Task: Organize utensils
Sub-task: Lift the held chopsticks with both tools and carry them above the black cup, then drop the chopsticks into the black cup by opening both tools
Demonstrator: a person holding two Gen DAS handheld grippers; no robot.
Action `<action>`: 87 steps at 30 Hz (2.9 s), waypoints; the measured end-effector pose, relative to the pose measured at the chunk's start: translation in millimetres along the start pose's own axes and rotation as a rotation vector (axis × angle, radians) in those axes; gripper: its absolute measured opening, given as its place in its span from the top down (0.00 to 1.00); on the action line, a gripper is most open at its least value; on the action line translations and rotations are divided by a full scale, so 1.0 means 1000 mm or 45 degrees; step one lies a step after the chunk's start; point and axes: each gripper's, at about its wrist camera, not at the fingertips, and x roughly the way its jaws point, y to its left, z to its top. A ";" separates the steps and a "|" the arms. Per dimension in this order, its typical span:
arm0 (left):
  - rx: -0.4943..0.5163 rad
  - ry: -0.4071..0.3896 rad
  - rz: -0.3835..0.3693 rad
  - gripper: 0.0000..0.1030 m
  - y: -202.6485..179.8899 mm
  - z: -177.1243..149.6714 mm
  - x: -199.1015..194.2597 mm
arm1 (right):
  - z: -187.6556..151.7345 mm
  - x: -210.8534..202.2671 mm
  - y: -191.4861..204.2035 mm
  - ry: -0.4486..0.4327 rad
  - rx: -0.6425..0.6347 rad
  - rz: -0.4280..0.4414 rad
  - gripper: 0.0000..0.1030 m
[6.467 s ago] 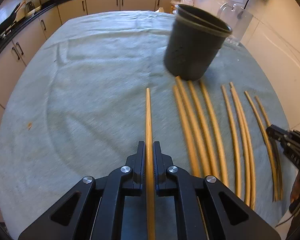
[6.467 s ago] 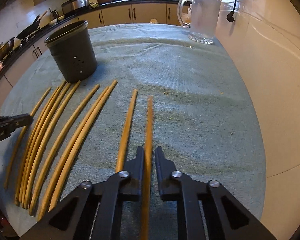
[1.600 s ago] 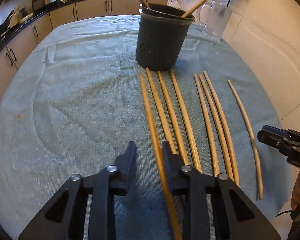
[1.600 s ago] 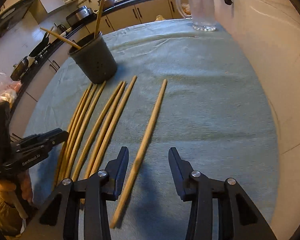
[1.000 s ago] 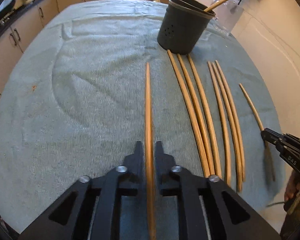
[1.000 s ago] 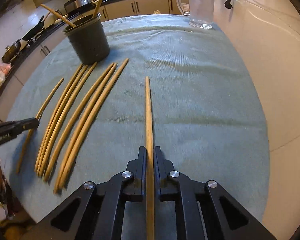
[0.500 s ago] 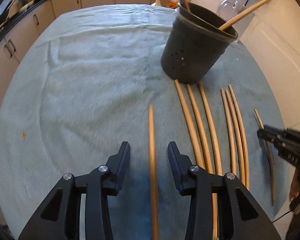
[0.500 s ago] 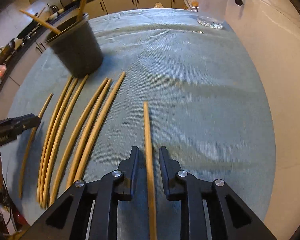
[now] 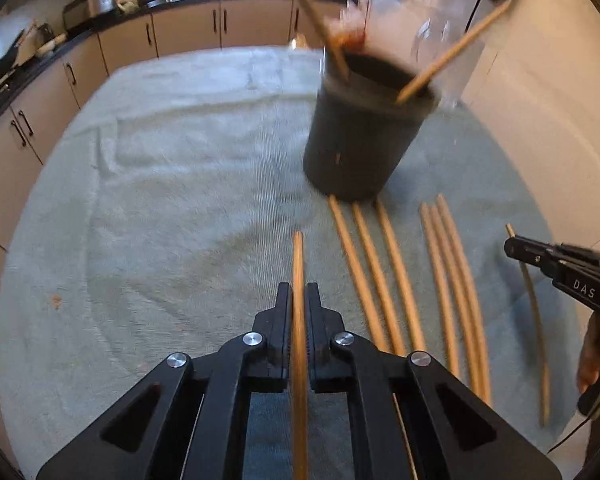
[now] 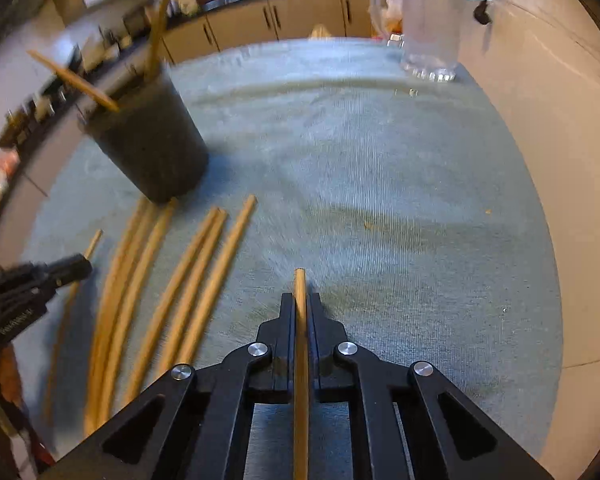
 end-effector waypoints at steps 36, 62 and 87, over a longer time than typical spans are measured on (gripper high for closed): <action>-0.028 -0.600 -0.023 0.94 -0.023 -0.071 -0.204 | -0.073 -0.216 0.073 -0.750 -0.089 0.229 0.94; -0.134 -0.750 -0.132 0.94 -0.014 0.124 -0.193 | 0.105 -0.187 0.106 -1.094 -0.022 0.239 0.94; -0.224 -0.649 -0.075 0.72 -0.003 0.153 -0.132 | 0.155 -0.105 0.092 -1.033 0.080 0.081 0.65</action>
